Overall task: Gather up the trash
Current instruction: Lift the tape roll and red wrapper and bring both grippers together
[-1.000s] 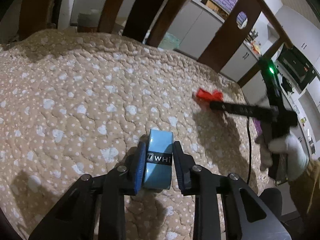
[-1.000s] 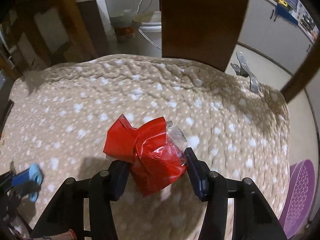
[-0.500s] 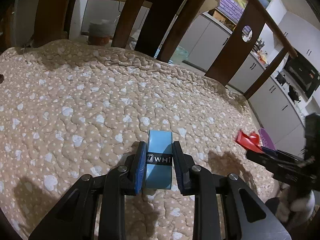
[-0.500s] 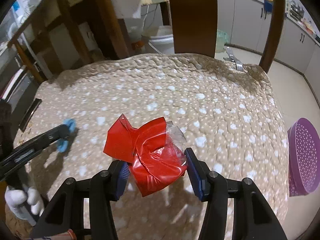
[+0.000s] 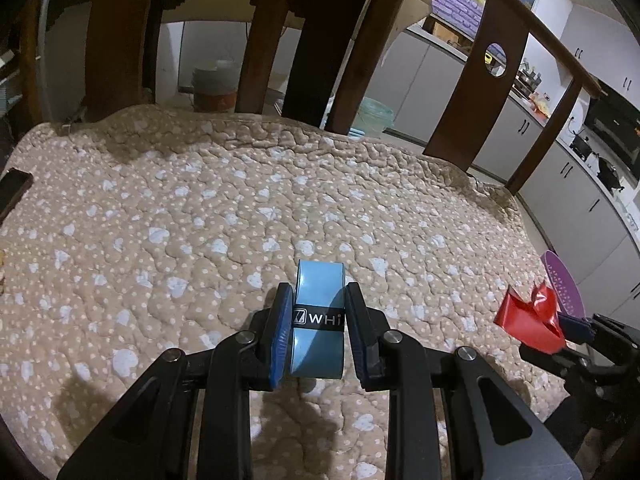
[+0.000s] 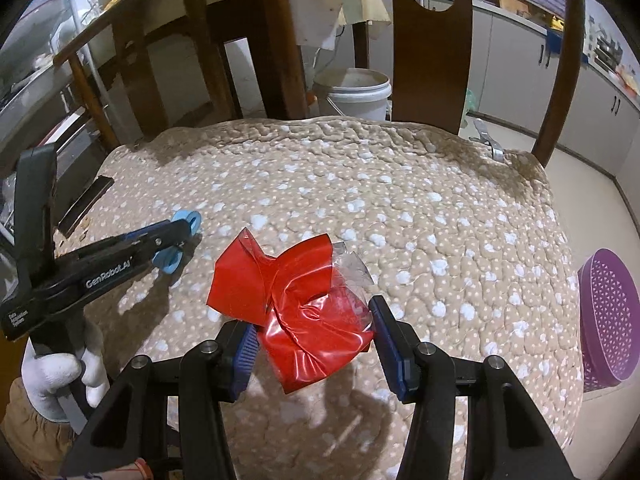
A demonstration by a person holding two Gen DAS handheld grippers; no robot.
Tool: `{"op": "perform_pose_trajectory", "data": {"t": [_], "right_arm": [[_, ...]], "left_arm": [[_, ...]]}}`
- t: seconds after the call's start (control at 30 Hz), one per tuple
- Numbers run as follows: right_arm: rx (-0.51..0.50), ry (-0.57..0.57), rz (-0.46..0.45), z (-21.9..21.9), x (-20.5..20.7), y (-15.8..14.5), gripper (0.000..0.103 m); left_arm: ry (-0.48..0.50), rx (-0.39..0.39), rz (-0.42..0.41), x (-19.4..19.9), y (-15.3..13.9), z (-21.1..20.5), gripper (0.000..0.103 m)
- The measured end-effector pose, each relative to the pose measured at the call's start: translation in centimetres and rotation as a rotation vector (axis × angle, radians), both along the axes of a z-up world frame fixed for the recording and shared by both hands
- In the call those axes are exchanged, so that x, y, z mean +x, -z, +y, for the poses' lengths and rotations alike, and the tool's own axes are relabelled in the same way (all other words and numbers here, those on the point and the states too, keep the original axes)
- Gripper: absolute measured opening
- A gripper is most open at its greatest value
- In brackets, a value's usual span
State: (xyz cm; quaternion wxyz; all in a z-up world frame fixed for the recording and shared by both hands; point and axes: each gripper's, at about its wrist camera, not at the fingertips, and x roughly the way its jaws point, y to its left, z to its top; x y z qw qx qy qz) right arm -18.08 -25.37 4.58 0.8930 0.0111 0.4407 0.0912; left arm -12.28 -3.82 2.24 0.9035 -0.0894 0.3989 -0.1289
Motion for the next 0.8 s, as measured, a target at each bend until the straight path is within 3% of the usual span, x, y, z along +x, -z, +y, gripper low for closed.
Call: {"op": "perform_pose_trajectory", "data": {"t": [0.8], "right_arm": [[-0.019, -0.02, -0.036, 1.3, -1.2, -0.7, 0.057]], "left_arm": [[-0.059, 0.07, -0.085, -1.3, -1.4, 0.3, 0.025]]}}
